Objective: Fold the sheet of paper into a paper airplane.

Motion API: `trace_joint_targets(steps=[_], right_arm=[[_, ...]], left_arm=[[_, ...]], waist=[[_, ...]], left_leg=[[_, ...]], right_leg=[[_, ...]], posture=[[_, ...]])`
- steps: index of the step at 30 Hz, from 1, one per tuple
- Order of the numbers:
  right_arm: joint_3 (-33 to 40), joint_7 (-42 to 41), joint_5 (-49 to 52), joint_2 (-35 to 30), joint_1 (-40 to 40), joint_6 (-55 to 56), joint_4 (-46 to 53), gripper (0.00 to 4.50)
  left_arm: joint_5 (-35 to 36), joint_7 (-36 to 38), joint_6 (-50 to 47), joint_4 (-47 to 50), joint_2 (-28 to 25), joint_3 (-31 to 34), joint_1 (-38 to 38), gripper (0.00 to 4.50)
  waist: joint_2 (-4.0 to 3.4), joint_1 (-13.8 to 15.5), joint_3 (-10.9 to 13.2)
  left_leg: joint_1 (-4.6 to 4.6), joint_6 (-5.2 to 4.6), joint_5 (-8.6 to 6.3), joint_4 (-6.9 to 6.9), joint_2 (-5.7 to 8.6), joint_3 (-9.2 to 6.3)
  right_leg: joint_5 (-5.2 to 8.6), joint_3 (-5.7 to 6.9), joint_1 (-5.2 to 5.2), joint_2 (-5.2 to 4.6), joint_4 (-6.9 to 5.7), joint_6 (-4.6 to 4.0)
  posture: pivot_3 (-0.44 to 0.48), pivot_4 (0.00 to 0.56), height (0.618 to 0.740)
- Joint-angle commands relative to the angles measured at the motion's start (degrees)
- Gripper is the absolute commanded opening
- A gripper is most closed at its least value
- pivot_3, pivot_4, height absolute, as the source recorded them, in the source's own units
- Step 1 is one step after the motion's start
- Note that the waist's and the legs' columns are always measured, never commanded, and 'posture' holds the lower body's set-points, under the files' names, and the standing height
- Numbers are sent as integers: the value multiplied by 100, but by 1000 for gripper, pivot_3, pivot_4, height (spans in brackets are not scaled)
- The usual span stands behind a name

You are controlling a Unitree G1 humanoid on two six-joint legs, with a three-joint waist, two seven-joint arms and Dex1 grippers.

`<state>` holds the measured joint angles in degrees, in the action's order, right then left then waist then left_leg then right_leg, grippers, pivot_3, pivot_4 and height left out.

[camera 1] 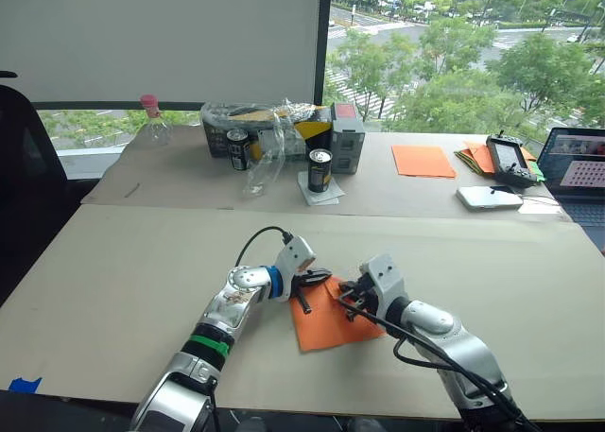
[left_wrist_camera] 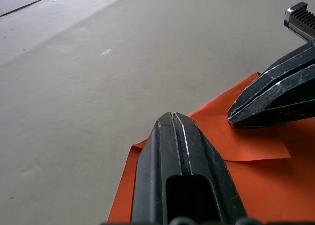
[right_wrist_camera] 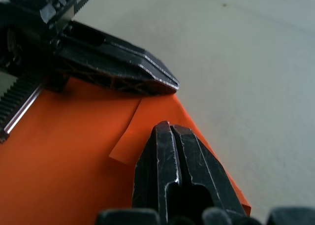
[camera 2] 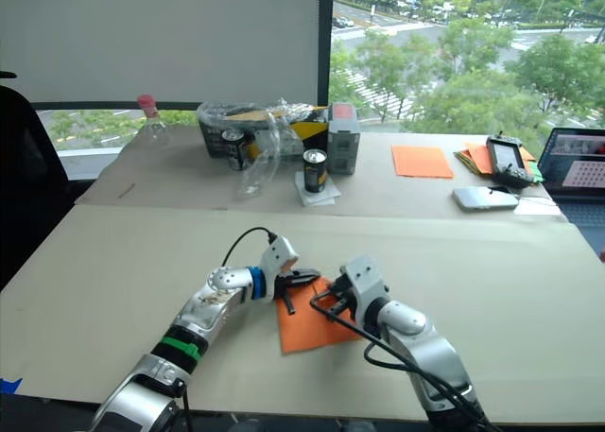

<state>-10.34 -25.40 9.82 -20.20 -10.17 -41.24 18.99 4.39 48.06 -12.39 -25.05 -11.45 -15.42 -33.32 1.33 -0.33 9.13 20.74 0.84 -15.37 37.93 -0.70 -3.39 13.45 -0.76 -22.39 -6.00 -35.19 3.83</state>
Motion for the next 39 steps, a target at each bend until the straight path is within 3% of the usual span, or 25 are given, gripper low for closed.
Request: trace_joint_targets(steps=[1,8,23,28,39], right_arm=[[-40,-7,-88,-77,11,-29,-270,24],[292,342,-85,25,63,-403,-546,24],[243,624,-21,189,398,-785,-276,24],[268,624,-14,131,416,-807,-268,24],[144,592,-19,156,306,-827,-348,24]], left_arm=[[-179,-34,-115,-336,54,-144,38,0],[-115,46,-247,-203,249,-178,-107,0],[-517,-213,-387,-44,570,-634,-29,0],[-754,-658,-714,-226,236,-400,-51,0],[-695,-773,-1295,200,-706,-89,128,0]], waist=[[0,7,0],[1,52,0],[4,98,-3],[9,88,-13],[23,-93,-47]], left_leg=[[0,0,0,0,0,-3],[-11,0,1,0,0,-3],[-3,0,1,0,1,-4],[-7,0,1,0,4,-6],[-35,0,0,-6,-21,-8]], right_leg=[[0,2,0,0,-1,0],[0,1,12,0,0,1],[0,2,12,0,10,2],[0,0,16,0,9,3],[1,-8,21,29,-5,1]], posture=[[0,150,715],[0,150,715],[0,150,715],[0,150,715],[0,150,715]])
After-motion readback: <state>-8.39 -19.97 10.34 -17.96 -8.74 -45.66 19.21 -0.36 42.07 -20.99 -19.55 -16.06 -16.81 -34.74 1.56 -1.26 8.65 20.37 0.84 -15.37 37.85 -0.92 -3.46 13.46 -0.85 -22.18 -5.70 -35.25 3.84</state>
